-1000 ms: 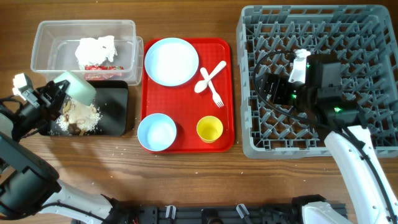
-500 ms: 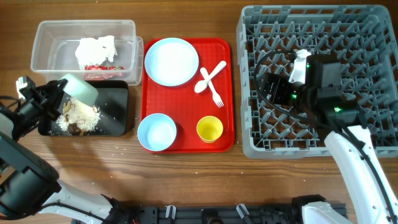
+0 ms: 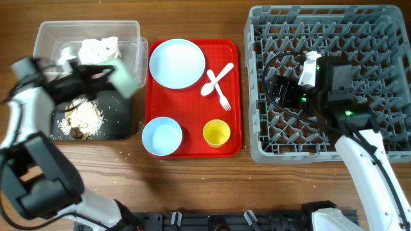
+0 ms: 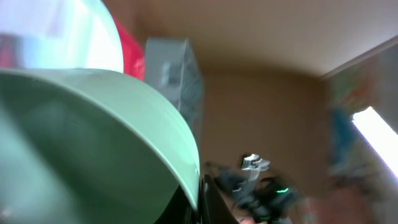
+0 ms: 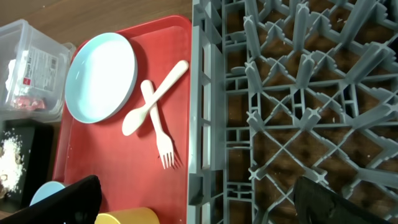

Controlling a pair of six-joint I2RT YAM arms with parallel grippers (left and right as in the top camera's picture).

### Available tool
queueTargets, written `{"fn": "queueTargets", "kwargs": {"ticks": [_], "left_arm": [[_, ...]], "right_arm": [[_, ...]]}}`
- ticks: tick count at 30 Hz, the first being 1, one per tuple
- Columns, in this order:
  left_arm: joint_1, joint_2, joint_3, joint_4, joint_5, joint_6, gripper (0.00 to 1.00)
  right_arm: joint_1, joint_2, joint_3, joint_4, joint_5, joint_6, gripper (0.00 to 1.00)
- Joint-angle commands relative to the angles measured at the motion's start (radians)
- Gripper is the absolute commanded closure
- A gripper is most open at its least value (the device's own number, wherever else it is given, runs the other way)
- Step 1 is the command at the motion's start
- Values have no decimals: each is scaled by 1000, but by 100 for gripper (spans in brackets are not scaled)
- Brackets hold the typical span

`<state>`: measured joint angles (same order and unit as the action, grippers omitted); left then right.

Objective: Sort waste into correct bins and load items into the dishwasher rack
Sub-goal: 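Set the empty green bowl back on the red tray with the left gripper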

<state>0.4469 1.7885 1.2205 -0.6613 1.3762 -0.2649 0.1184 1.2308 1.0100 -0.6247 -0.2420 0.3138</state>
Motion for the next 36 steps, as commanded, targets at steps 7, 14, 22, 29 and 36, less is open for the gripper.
{"fn": "queueTargets", "kwargs": {"ticks": [7,14,22,29,36], "left_arm": [[-717,-50,68,-22,-977,-96,96],[-968,-11,68,-111,-1368,-141,96],[-1006,15,78,-35,-1411,-140,48],[-999,-52,142,-66,-1399,-149,36],[-922,-100,139,-203,-1090,-162,44]], "right_arm": [[-2,7,16,3,10,4,0],[-2,7,16,3,9,5,0],[-2,7,16,3,9,5,0],[-2,7,16,42,-14,5,0],[-2,7,16,51,-21,4,0]]}}
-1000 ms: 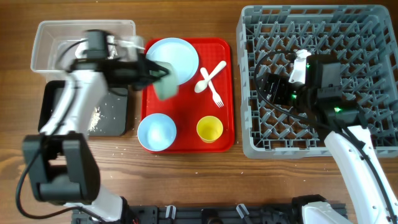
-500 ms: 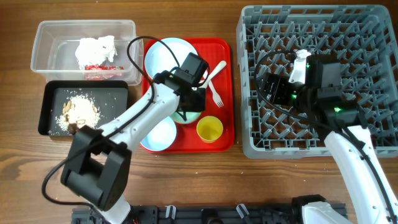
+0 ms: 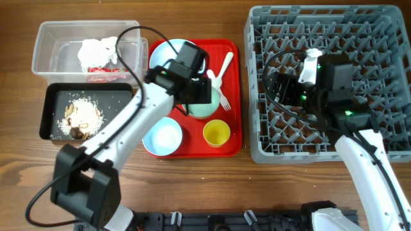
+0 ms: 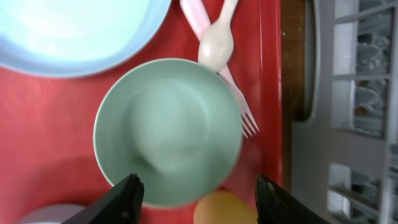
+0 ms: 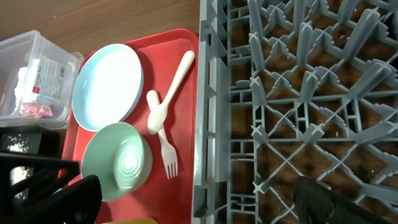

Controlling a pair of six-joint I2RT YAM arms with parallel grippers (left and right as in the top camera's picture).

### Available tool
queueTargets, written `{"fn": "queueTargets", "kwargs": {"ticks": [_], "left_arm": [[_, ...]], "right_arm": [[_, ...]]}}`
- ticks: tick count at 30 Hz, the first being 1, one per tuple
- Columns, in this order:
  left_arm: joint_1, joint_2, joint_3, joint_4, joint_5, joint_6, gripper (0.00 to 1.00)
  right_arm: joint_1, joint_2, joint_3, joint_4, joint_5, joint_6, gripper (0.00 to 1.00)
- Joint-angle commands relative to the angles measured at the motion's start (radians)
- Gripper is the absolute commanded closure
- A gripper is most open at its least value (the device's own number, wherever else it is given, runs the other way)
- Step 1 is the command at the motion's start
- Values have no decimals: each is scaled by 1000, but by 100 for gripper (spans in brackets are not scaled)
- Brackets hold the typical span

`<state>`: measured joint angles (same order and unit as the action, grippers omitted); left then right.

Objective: Sort waste into correct bins and load items into the dishwasher rack
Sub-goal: 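Set the empty green bowl back on the red tray with the left gripper, then grasp the yellow cup with the left gripper and lift it toward right gripper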

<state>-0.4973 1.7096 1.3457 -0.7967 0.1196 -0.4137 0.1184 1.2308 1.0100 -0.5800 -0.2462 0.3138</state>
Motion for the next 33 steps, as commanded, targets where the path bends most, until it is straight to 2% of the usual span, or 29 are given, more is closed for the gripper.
{"fn": "queueTargets", "kwargs": {"ticks": [1,4,8,13,15,17,21,23,26,29,33], "left_arm": [[19,-20,13,-101,177,-13,44],[-36,-8,0,-204,175,-14,45],[-109,28,-75,-164,171,-25,45],[-115,95,-85,-157,109,-66,55],[-115,109,-85,-150,107,-67,66],[-116,120,-85,-138,108,-67,94],[-85,107,-71,-133,144,-66,96],[-33,84,-46,-143,213,-57,96],[85,31,-16,-146,433,19,96],[227,-11,-15,-134,689,75,96],[383,-17,-16,-65,1110,146,96]], "right_arm": [[-2,7,16,7,-16,4,0],[-2,7,16,11,-17,5,0],[-2,7,16,9,-17,5,0],[-2,7,16,1,-17,8,0],[-2,7,16,-1,-17,8,0],[-2,7,16,-2,-17,8,0],[-2,7,16,-2,-26,7,0],[-2,7,16,-2,-68,7,0],[-2,8,16,0,-153,0,0],[-2,22,16,53,-350,-21,0],[8,93,16,248,-726,-49,0]]}}
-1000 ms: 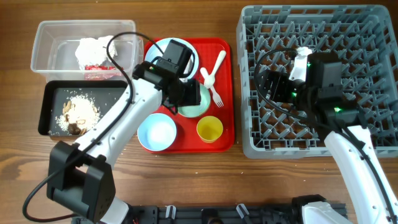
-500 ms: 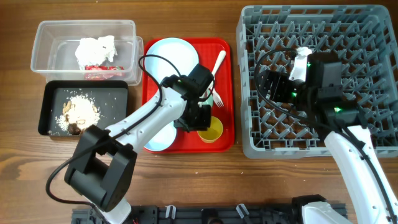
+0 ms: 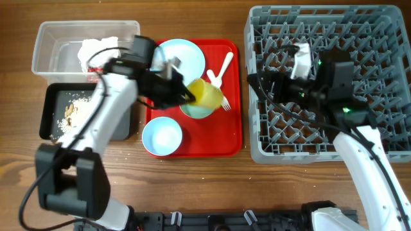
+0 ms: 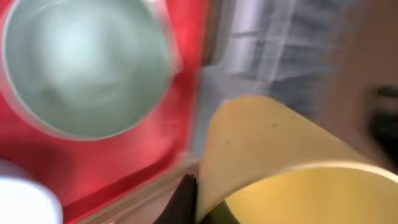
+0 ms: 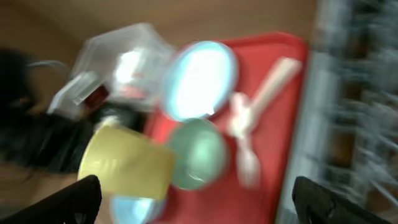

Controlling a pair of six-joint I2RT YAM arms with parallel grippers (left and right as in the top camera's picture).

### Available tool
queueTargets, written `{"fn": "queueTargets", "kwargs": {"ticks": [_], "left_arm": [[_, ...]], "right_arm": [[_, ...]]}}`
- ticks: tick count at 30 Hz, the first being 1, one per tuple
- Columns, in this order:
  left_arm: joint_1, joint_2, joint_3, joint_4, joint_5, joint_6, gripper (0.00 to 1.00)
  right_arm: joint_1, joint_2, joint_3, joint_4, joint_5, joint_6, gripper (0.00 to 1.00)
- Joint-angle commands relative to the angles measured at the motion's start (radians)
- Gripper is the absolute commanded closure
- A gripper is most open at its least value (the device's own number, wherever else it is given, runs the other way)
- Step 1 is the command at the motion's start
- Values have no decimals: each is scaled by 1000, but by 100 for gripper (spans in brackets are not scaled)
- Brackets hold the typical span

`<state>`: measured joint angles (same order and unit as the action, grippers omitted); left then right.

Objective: Sort waste into correct bins and load items into the dishwasher rack
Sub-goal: 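Grasp the yellow cup with the left gripper and lift it toward right gripper, then take the yellow cup from the left gripper with the right gripper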

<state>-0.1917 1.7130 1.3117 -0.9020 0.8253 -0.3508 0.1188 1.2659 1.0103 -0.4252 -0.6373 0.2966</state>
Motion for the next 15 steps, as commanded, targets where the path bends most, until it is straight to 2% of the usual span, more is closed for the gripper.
{"fn": "queueTargets", "kwargs": {"ticks": [1,5,10,15], "left_arm": [[92,-21,18,60,457,83,96],[113,-21,18,133,627,82,96],[102,-21,18,136,649,82,96],[97,-21,18,136,660,82,96]], "right_arm": [[11,75,15,130,-387,-32,0],[45,172,15,300,-573,-11,0],[95,250,15,544,-718,92,0],[128,254,15,665,-726,157,1]]}}
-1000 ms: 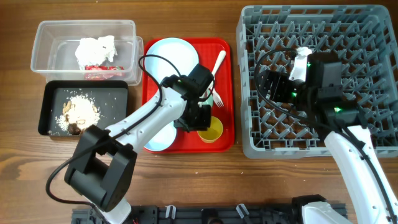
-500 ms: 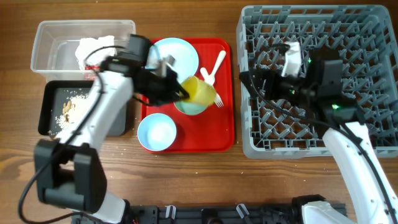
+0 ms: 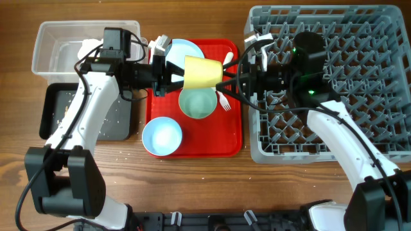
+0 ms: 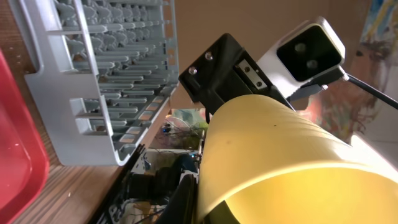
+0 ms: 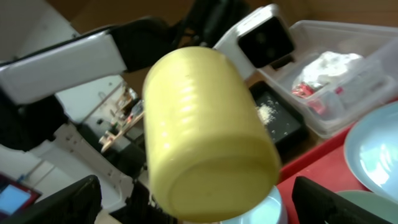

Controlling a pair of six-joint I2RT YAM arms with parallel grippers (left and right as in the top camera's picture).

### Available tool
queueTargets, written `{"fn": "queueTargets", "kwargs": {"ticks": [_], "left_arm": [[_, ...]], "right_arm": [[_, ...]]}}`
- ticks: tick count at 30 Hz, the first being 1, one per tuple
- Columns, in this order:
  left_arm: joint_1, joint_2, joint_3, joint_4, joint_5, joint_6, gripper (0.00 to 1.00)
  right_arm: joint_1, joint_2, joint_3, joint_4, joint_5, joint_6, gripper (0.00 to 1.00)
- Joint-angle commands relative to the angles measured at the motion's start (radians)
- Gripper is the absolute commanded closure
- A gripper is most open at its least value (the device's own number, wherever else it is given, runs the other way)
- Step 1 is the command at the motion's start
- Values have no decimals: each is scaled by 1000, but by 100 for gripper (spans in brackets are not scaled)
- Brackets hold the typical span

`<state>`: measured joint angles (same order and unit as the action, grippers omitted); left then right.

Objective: Sort waste into correct bins and load items into the dishwasher rack
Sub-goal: 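Take the yellow cup from the left gripper with the right gripper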

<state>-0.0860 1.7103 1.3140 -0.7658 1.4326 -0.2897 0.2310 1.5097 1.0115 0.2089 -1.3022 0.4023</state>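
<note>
My left gripper (image 3: 182, 72) is shut on the rim of a yellow cup (image 3: 203, 72), holding it on its side above the red tray (image 3: 225, 146). In the left wrist view the cup (image 4: 273, 155) fills the lower right. My right gripper (image 3: 239, 72) stands open at the tray's right edge, facing the cup's base (image 5: 208, 134); its jaws stand wide on either side, and contact cannot be told. A green bowl (image 3: 197, 104) and a light blue bowl (image 3: 162, 136) sit on the tray. The grey dishwasher rack (image 3: 257, 151) stands at the right.
A blue plate (image 3: 182, 50) lies at the tray's back, with a white spoon (image 3: 227, 59) and fork (image 3: 225, 101) beside it. A clear bin (image 3: 45, 45) holding wrappers and a black tray (image 3: 119, 122) with food scraps stand at the left.
The yellow cup was held low by the green bowl; now it is higher, on its side, base toward the rack. My right gripper has moved left from the rack to face the cup.
My left gripper held the green bowl over the bins at the left. Then the bowl sat on the red tray with the gripper open above it. Then the left gripper was shut on the yellow cup, and now presents it to the open right gripper.
</note>
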Motion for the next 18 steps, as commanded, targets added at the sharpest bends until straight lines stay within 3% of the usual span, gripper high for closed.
{"fn": "queueTargets", "kwargs": {"ticks": [1,13,16,18], "left_arm": [[-13,-18,16,0,52,21,96],[-54,-18,16,19,51,21,93],[-55,-18,16,19,51,22,78],[-54,-18,16,19,37,22,56]], "right_arm": [[21,10,14,39,-61,53,2],[38,11,14,72,-19,82,40],[38,11,14,76,31,122,42],[29,11,14,79,31,121,47]]}}
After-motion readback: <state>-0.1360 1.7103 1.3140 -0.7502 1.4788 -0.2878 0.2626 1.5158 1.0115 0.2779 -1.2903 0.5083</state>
